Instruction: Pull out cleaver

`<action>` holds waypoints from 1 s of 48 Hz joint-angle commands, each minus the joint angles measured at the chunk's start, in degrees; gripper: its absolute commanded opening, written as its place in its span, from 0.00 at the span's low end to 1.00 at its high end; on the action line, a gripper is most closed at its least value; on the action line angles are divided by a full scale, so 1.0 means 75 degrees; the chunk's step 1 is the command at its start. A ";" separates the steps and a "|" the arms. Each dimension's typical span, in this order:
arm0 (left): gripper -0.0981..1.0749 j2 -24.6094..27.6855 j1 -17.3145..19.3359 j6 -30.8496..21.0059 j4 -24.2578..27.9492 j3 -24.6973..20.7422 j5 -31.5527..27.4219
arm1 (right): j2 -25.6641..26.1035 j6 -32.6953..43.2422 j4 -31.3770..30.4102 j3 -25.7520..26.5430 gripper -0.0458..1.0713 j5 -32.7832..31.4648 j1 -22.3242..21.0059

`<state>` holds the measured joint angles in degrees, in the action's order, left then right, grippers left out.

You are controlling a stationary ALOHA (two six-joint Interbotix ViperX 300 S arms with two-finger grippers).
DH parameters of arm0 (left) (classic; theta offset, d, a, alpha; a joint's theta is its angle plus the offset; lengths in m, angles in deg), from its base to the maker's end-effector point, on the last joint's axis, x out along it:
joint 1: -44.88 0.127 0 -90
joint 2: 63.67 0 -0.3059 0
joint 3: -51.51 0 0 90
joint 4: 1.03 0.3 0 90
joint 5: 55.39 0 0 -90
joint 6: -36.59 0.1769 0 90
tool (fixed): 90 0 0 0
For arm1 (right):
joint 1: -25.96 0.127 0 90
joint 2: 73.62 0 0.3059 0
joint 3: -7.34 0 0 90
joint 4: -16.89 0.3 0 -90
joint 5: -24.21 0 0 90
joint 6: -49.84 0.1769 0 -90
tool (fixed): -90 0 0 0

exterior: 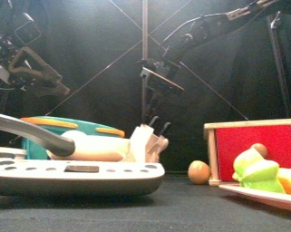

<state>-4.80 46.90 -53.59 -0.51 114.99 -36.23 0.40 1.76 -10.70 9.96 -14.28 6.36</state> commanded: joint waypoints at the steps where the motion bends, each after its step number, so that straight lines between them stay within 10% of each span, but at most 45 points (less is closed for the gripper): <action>1: 0.82 0.0023 0.0012 0.0012 -0.0012 -0.0105 0.0012 | 0.0293 0.0012 -0.0199 0.0199 0.49 0.0070 -0.0047; 25: 0.82 0.0023 0.0012 0.0012 -0.0012 -0.0059 0.0000 | -0.0234 -0.0012 -0.0363 0.0633 0.49 0.0000 -0.0117; 48: 0.82 0.0023 0.0023 0.0012 -0.0012 -0.0035 0.0000 | 0.0504 -0.0023 0.0117 -0.0973 0.49 0.2684 -0.0504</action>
<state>-4.80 46.90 -53.59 -0.51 115.51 -36.41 -0.30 1.67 -10.79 3.89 2.33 3.81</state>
